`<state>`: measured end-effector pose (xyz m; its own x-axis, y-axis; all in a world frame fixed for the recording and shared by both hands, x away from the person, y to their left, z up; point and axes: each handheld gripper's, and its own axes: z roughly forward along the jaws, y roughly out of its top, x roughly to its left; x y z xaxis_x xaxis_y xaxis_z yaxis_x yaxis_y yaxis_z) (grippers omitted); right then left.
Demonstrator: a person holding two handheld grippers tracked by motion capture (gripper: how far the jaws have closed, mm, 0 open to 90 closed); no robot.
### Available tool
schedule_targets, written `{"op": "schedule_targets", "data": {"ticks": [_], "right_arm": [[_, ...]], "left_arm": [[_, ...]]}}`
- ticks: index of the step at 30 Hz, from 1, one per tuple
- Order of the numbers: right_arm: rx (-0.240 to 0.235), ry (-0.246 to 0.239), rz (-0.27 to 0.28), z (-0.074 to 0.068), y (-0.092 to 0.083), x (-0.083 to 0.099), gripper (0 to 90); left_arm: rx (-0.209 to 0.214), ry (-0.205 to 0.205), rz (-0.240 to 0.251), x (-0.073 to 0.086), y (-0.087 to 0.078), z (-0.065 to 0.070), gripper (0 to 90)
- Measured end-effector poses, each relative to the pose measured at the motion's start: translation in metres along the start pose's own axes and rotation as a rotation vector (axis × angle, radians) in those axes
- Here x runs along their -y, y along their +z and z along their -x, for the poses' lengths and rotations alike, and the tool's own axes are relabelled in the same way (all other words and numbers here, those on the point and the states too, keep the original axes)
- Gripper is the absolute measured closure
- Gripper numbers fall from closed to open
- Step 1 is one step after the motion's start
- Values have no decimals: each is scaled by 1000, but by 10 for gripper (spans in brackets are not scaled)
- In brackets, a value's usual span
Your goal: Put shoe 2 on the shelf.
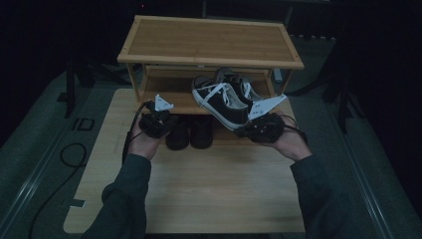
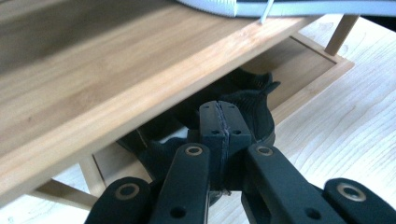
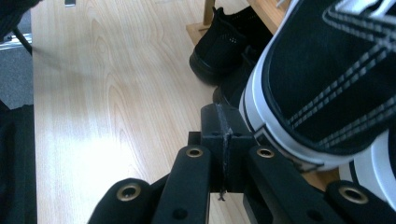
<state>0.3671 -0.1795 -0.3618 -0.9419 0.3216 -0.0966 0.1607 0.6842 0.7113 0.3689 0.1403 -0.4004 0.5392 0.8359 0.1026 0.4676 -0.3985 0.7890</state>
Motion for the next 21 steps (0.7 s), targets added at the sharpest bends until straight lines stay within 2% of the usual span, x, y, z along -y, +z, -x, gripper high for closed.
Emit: {"op": "schedule_targets", "data": {"ticks": [8, 21], "right_arm": [[7, 7, -14, 3, -4, 11, 899], [33, 22, -21, 10, -12, 19, 900]], "left_arm": [[-12, 30, -4, -15, 4, -5, 900], [-38, 17, -16, -30, 19, -20, 900]]}}
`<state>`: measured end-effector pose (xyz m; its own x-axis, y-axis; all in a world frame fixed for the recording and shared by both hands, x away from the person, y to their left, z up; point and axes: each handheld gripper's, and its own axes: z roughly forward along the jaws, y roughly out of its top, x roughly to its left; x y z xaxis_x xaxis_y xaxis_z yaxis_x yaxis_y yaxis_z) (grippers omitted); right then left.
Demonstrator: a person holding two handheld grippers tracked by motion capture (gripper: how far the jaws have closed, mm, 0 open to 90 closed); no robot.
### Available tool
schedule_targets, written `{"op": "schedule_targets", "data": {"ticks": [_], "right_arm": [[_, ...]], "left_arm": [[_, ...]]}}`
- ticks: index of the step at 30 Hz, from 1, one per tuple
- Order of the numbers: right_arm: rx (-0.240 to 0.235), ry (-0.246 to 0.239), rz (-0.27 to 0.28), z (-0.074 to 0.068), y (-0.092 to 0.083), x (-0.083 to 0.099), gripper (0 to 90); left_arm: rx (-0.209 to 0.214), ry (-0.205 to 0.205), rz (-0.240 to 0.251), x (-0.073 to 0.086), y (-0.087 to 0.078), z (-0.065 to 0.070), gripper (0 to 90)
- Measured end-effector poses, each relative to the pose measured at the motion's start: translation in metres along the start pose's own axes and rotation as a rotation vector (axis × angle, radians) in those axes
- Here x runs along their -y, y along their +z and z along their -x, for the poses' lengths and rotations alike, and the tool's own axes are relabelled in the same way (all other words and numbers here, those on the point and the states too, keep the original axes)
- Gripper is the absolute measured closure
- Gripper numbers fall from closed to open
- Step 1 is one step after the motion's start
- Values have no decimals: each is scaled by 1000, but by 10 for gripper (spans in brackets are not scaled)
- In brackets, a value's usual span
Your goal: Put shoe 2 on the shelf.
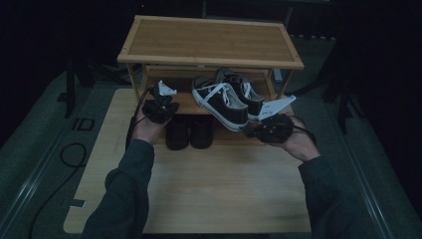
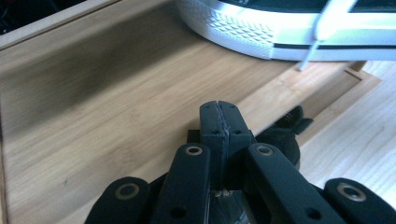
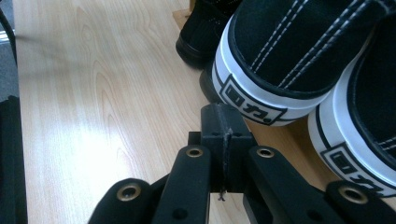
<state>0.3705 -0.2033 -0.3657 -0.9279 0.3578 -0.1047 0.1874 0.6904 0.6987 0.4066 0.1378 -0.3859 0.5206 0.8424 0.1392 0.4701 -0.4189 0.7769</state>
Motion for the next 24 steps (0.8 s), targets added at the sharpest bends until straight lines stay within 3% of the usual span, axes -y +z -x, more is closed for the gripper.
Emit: {"op": "schedule_targets", "data": {"ticks": [3, 6, 13, 19, 24], "right_arm": [[7, 0, -6, 1, -1, 0, 900], [13, 6, -2, 3, -2, 1, 900], [14, 4, -10, 6, 1, -2, 900], [22, 2, -16, 7, 0, -2, 899], [21, 5, -17, 6, 0, -3, 900]], "left_arm": [[-11, 30, -30, -4, 2, -3, 900], [-14, 36, -37, -7, 5, -4, 900], [-24, 6, -40, -9, 13, -8, 900], [-37, 40, -62, -12, 16, -7, 900], [-11, 0, -30, -9, 17, -9, 900]]}}
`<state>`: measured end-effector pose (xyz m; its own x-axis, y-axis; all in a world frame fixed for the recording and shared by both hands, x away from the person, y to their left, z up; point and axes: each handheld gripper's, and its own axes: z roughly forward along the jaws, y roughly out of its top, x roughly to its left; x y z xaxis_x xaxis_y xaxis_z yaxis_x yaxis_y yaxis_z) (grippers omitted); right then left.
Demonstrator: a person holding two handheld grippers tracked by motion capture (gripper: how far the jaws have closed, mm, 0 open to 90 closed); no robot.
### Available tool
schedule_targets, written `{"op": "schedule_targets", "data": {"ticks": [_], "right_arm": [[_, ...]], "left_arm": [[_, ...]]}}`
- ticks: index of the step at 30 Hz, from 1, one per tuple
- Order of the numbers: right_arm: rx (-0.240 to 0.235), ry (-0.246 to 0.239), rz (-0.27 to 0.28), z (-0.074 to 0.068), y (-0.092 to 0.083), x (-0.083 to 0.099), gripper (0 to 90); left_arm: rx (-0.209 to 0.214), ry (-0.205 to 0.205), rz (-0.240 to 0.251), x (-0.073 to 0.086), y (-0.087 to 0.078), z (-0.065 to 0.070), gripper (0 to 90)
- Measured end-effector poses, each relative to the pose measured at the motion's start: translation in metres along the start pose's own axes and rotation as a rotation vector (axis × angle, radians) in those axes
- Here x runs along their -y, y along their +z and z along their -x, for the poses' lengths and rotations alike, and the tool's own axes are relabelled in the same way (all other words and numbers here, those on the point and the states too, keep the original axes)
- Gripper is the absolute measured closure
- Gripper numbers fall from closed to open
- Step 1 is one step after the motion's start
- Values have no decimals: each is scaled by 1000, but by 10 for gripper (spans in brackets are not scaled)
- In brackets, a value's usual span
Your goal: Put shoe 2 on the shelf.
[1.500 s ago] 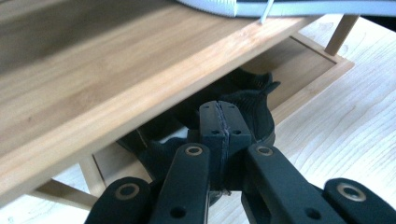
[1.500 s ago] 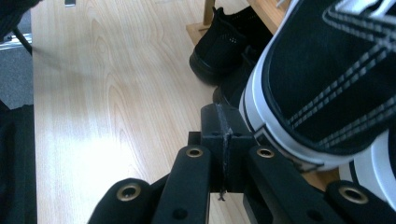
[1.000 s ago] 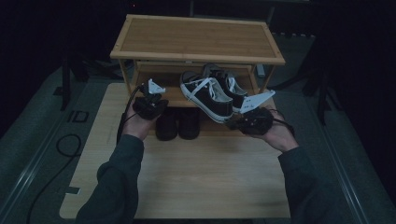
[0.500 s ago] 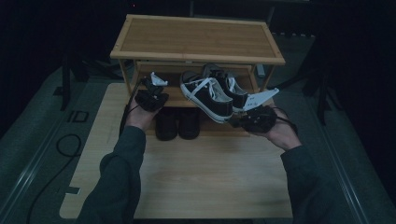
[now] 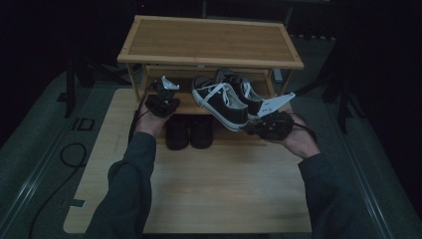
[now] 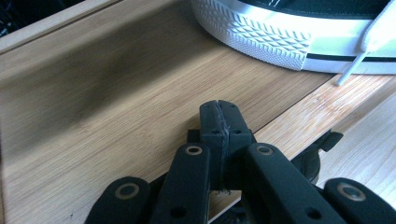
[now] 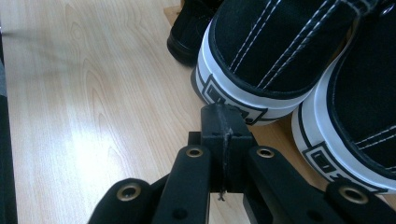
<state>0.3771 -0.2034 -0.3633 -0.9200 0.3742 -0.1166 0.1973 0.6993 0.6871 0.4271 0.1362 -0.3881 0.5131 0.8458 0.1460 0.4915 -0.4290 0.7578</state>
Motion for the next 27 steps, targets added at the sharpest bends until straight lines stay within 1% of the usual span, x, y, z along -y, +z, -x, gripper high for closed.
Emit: {"op": "schedule_targets", "data": {"ticks": [2, 8, 9, 10, 13, 18, 21, 24, 27], "right_arm": [[-1, 1, -1, 0, 0, 0, 900], [-19, -7, 4, -4, 4, -5, 900], [-27, -19, 7, -6, 7, -8, 900], [-27, -19, 7, -6, 7, -8, 900], [-48, -31, 12, -11, 14, -15, 900], [-66, -40, 16, -15, 20, -22, 900], [-85, -47, 30, -19, 28, -28, 900], [-91, -47, 35, -21, 32, -32, 900], [-93, -49, 51, -24, 40, -38, 900]], "left_arm": [[8, -10, 4, 1, 0, -1, 900], [12, -16, 13, 2, 0, -1, 900], [11, -16, 14, 2, 0, -1, 900], [10, -16, 15, 2, 0, 0, 900], [10, -17, 17, 2, 0, -1, 900], [7, -20, 15, 2, 0, 0, 900], [3, -19, 14, 2, 0, 1, 900], [7, -24, 14, 2, 1, 0, 900], [7, -25, 13, 2, 1, 0, 900]]}}
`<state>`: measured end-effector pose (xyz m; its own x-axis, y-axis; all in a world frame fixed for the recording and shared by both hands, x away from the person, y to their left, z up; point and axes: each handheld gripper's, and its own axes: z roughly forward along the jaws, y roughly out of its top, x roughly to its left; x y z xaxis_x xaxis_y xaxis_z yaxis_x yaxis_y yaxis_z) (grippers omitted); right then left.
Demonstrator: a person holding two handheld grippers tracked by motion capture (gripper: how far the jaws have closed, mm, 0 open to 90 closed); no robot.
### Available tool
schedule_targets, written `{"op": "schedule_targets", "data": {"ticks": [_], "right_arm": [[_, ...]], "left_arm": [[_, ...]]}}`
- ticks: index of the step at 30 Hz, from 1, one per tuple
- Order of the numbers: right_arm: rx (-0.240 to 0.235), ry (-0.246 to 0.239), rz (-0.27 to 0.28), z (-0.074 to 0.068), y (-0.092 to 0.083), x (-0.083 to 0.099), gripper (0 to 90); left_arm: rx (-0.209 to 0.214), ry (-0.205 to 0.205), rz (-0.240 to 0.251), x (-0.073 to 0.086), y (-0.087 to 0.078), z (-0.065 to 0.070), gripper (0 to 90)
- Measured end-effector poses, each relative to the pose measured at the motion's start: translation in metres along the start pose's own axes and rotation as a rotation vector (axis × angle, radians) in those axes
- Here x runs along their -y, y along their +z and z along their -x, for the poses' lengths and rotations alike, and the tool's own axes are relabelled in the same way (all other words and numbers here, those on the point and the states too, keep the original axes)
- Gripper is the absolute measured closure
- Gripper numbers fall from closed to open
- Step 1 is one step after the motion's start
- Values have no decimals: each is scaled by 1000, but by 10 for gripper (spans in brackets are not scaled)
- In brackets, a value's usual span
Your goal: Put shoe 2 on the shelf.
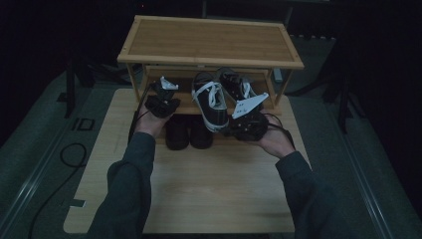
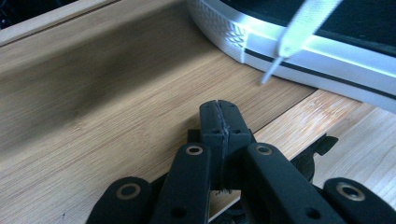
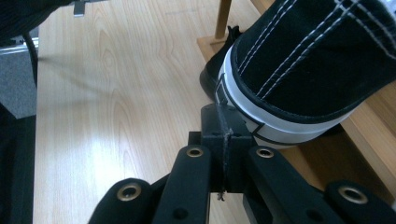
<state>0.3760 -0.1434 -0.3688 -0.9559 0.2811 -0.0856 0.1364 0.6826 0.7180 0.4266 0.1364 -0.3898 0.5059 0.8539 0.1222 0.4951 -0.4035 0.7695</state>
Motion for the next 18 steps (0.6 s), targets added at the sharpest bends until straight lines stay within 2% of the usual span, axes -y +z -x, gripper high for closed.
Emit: {"op": "schedule_targets", "data": {"ticks": [8, 18], "right_arm": [[-13, -2, 19, -2, 12, -9, 900], [11, -28, 32, -5, 27, -21, 900]], "left_arm": [[0, -6, 4, 1, 0, 0, 900], [10, -27, 10, 1, 1, -1, 900]]}}
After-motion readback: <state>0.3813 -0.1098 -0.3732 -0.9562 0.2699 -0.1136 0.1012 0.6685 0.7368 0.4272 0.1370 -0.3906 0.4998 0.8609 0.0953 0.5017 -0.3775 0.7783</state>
